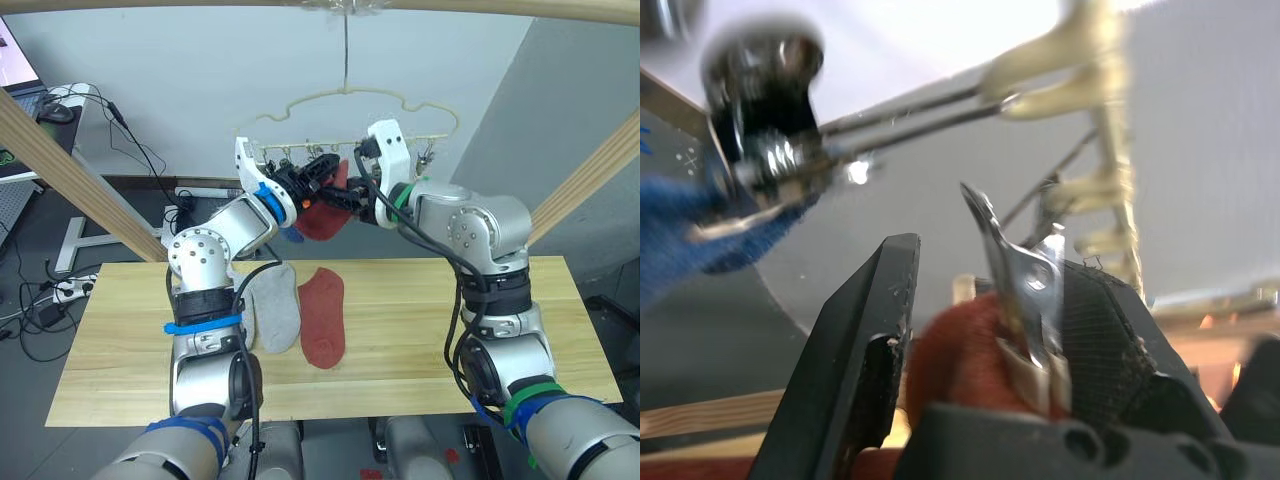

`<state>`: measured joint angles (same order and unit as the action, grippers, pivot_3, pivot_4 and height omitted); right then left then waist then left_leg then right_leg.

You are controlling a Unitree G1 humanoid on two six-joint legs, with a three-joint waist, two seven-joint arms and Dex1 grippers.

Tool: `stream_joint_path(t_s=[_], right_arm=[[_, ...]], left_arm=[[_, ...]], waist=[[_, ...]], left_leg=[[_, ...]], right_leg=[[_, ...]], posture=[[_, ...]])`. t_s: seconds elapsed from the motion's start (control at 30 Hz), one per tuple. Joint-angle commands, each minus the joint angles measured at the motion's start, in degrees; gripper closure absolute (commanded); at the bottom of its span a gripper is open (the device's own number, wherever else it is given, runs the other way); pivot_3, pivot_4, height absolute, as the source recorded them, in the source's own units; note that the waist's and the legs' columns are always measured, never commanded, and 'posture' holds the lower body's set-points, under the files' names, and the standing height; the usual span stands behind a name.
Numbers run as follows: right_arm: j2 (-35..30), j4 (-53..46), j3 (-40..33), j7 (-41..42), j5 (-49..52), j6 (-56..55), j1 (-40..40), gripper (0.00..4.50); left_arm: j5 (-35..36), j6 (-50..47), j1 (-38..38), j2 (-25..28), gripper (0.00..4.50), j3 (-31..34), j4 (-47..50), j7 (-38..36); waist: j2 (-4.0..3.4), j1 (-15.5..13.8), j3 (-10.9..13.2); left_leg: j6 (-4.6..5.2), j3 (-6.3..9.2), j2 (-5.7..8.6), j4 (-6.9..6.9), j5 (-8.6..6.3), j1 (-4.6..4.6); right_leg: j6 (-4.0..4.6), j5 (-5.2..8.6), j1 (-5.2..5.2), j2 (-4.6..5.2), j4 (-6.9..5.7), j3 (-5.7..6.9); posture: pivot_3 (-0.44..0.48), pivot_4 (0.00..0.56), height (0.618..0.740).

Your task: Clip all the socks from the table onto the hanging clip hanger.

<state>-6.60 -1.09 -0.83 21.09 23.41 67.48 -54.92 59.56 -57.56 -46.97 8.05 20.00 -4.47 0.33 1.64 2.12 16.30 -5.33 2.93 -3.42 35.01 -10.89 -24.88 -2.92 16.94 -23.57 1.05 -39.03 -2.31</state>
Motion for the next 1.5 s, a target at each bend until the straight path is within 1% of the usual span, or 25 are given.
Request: stream_joint_path(t_s=[0.03,0.17,0.33,0.53,0.7,0.87,1.1,1.17,1.37,1.5], right_arm=[[-0.3,-5.4,0.2,-0.3,1.5,1.5,1.2,0.59],[-0.5,-8.7,0.1,-0.7,2.4,3.7,3.9,0.59],[-0.7,-13.7,-1.1,-2.0,3.3,6.6,7.6,0.59],[-2.1,-20.5,-2.7,-3.9,4.1,9.7,12.2,0.59],[-1.8,-25.4,-3.0,-7.0,2.7,9.8,15.5,0.59],[2.1,-29.6,-2.9,-13.3,-0.1,5.8,19.9,0.59],[6.0,-32.5,-0.5,-20.4,-5.9,-3.4,24.7,0.59],[7.2,-32.5,0.0,-22.1,-7.1,-5.3,25.0,0.59],[10.4,-31.0,-0.2,-26.1,-9.9,-9.7,23.6,0.59],[11.1,-30.0,-0.7,-27.3,-10.6,-10.8,22.6,0.59]], left_arm=[[-0.8,-0.9,2.2,3.0,2.10,-3.4,6.5,-4.7],[-4.8,0.6,5.8,7.7,2.10,-8.2,11.2,-10.1],[-10.1,4.6,10.4,12.4,2.10,-11.7,16.2,-16.1],[-14.5,9.4,16.1,18.4,2.10,-12.9,21.1,-23.5],[-17.6,14.5,18.0,23.6,2.10,-13.6,22.8,-31.2],[-17.7,17.3,17.1,27.5,2.10,-12.8,20.8,-39.9],[-20.3,23.7,15.0,30.6,2.10,-13.2,18.3,-49.3],[-20.6,24.8,14.1,31.3,2.10,-13.3,17.9,-51.7],[-19.9,23.4,10.0,34.4,2.10,-14.4,15.3,-59.1],[-19.1,22.1,7.2,34.7,2.10,-14.8,14.0,-61.4]], waist=[[0.00,0.0,0.0],[-0.01,-0.1,0.0],[-0.01,-0.3,0.0],[-0.01,-0.4,0.0],[0.00,-0.5,-0.1],[0.01,-0.6,-0.1],[0.02,-0.8,-0.1],[0.02,-0.8,-0.1],[0.02,-0.7,-0.1],[0.03,-0.8,-0.1]], left_leg=[[0.00,0.00,0.00,0.00,0.00,0.00],[0.00,0.00,-0.01,0.00,0.00,0.01],[0.00,0.00,-0.01,0.00,0.00,0.01],[0.07,0.00,-0.01,-0.01,-0.04,0.01],[0.14,0.02,-0.02,-0.01,-0.07,0.02],[0.14,0.02,-0.02,-0.01,-0.07,0.01],[0.12,0.02,-0.02,-0.01,-0.06,0.01],[0.12,0.02,-0.03,-0.01,-0.06,0.01],[0.13,0.02,-0.03,-0.01,-0.06,0.02],[0.13,0.02,-0.03,0.00,-0.06,0.01]], right_leg=[[0.00,0.00,0.00,0.00,0.00,0.00],[0.00,0.00,-0.01,-0.01,-0.03,-0.01],[0.00,0.00,0.00,0.00,-0.02,-0.01],[0.01,0.00,-0.01,0.00,-0.02,-0.01],[0.01,0.00,-0.01,-0.01,-0.05,0.01],[0.01,0.00,-0.01,-0.01,-0.04,0.02],[0.01,0.00,-0.01,0.00,-0.06,0.02],[0.01,0.00,-0.01,-0.01,-0.06,0.02],[0.01,0.00,-0.01,-0.02,-0.10,0.02],[0.01,0.00,-0.01,-0.02,-0.10,0.03]], posture=[[-0.011,0.248,0.740],[0.002,0.240,0.740],[0.018,0.232,0.740],[0.050,0.217,0.740],[0.081,0.201,0.740],[0.097,0.193,0.740],[0.107,0.196,0.740],[0.108,0.198,0.740],[0.100,0.210,0.740],[0.092,0.211,0.740]])
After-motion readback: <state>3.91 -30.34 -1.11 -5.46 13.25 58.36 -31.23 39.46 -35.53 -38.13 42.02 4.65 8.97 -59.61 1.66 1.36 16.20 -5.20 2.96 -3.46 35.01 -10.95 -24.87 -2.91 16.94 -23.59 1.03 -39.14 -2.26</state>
